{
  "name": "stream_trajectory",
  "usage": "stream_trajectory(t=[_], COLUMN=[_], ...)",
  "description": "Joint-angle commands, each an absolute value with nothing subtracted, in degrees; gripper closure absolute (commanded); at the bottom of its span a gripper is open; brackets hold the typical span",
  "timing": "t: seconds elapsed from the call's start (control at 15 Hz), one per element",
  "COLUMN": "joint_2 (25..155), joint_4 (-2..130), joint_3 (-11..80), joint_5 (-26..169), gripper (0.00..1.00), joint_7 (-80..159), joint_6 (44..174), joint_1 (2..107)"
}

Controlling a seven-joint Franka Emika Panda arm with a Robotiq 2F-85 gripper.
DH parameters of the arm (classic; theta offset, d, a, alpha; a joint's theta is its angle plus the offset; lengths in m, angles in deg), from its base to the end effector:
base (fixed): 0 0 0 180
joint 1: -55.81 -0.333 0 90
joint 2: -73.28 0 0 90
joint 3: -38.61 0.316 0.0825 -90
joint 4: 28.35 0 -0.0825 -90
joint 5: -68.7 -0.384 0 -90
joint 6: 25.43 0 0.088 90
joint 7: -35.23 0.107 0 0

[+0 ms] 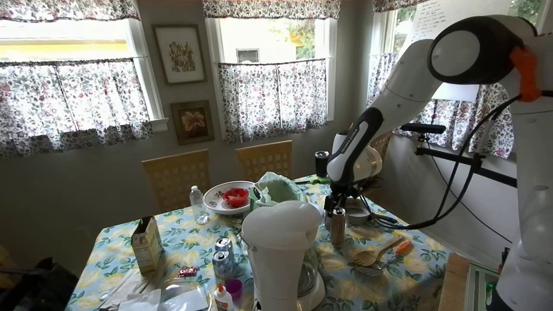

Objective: Put the can in the bin

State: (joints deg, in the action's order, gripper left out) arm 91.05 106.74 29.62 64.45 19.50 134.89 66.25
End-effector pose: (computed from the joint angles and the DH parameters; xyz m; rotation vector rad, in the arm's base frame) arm 0.4934 -0.1798 0.2121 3.0724 -0.1879 0.1907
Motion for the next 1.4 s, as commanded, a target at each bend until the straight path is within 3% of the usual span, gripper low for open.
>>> stream_trajectory(t=[0.0, 0.27, 0.6, 1.33], joint_2=[93.18, 93.68, 90.08, 69.21], joint_4=[104.88, 104.33, 106.12, 109.93], joint_3=[29.90, 29.93, 30.63, 29.04], joint_5=[67.02, 67.58, 67.06, 78.90], gripper=[0.34, 0.62, 0.63, 0.63], joint_7=[21.08, 21.05, 20.40, 21.58], joint_6=[135.63, 135.54, 133.40, 120.40], joint_1=[67.02, 67.19, 67.56, 65.43])
